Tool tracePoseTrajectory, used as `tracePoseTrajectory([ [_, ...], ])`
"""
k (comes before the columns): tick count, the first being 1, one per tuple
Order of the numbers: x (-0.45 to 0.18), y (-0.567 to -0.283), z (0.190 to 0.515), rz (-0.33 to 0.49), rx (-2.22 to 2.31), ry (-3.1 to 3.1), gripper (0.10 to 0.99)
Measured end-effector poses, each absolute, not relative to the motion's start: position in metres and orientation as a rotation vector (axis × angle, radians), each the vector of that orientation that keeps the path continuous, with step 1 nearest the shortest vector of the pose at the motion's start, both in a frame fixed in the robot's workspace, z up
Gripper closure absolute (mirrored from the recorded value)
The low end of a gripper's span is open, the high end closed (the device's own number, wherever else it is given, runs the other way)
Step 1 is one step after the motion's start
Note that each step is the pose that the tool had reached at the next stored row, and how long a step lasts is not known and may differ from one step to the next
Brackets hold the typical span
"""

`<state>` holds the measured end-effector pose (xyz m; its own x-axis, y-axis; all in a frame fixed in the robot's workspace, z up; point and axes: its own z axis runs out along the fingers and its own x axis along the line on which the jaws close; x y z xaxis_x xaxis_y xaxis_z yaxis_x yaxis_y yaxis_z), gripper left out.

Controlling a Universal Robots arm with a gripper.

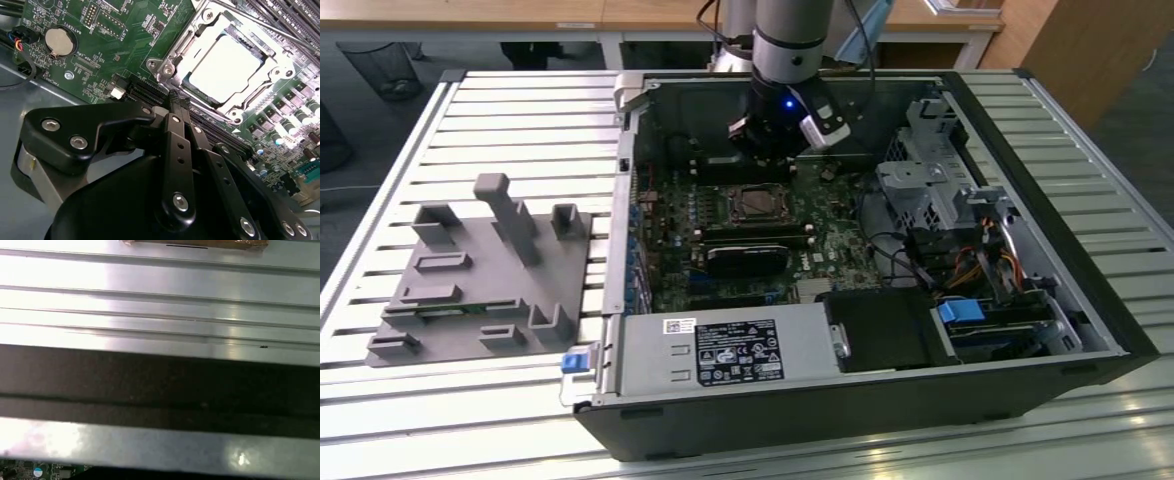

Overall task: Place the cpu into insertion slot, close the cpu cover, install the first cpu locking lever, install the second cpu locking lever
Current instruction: 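Install the first cpu locking lever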

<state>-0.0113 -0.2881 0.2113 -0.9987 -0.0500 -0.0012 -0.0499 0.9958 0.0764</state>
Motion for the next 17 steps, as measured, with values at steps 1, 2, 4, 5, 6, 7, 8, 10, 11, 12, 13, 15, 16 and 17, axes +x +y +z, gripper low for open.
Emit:
tracePoseTrajectory([
  [1, -0.0113, -0.2881, 0.2117, -0.120, 0.079, -3.138, 0.980],
  [2, -0.0113, -0.2881, 0.2121, -0.120, 0.079, -3.138, 0.980],
  [4, -0.0113, -0.2881, 0.2129, -0.120, 0.079, -3.138, 0.980],
  [5, -0.0113, -0.2881, 0.2133, -0.120, 0.079, -3.138, 0.980],
  [6, -0.0113, -0.2881, 0.2137, -0.120, 0.079, -3.138, 0.980],
  [7, -0.0113, -0.2881, 0.2141, -0.120, 0.079, -3.138, 0.980],
  [8, -0.0113, -0.2881, 0.2145, -0.120, 0.079, -3.138, 0.980],
  [10, -0.0113, -0.2881, 0.2153, -0.120, 0.078, -3.138, 0.980],
  [11, -0.0113, -0.2881, 0.2157, -0.120, 0.079, -3.138, 0.980],
  [12, -0.0113, -0.2881, 0.2161, -0.120, 0.079, -3.138, 0.980],
  [13, -0.0113, -0.2881, 0.2165, -0.120, 0.079, -3.138, 0.980],
  [15, -0.0113, -0.2881, 0.2172, -0.120, 0.079, -3.138, 0.980],
  [16, -0.0113, -0.2881, 0.2177, -0.120, 0.079, -3.138, 0.980],
  [17, -0.0113, -0.2881, 0.2181, -0.120, 0.079, -3.138, 0.980],
])
